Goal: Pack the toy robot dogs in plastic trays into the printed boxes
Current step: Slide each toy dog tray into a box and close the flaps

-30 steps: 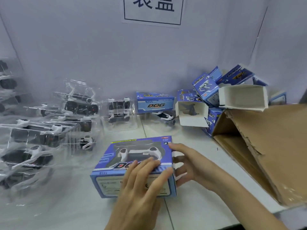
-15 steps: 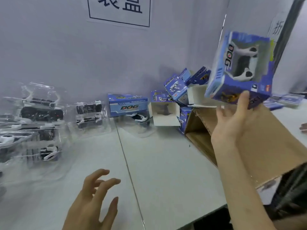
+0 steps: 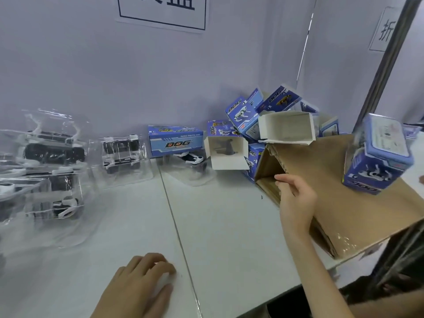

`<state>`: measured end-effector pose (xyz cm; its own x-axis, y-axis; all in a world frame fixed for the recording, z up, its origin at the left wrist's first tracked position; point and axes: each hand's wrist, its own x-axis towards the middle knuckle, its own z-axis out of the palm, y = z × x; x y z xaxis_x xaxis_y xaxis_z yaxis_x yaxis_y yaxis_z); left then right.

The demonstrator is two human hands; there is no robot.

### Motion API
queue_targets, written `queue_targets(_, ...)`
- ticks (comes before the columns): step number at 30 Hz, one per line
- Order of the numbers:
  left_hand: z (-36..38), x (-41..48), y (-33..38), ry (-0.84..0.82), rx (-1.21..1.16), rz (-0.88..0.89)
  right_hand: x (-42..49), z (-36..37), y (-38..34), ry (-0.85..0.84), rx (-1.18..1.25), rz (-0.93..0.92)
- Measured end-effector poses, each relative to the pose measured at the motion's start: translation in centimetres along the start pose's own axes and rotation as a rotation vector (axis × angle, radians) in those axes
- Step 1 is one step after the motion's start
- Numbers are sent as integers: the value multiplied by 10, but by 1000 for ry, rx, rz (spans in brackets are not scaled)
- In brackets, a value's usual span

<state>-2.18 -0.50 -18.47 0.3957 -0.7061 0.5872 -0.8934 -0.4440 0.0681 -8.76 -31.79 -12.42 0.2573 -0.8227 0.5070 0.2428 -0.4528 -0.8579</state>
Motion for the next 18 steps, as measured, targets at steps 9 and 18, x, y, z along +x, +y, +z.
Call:
queue_targets(9,-2,0,5,-1,-5,-19,29,28,-32,-133,-126,-191)
queue_targets(18,-5,-2,6,-44,-20,-47,103,8,-31,-139,-800,-103)
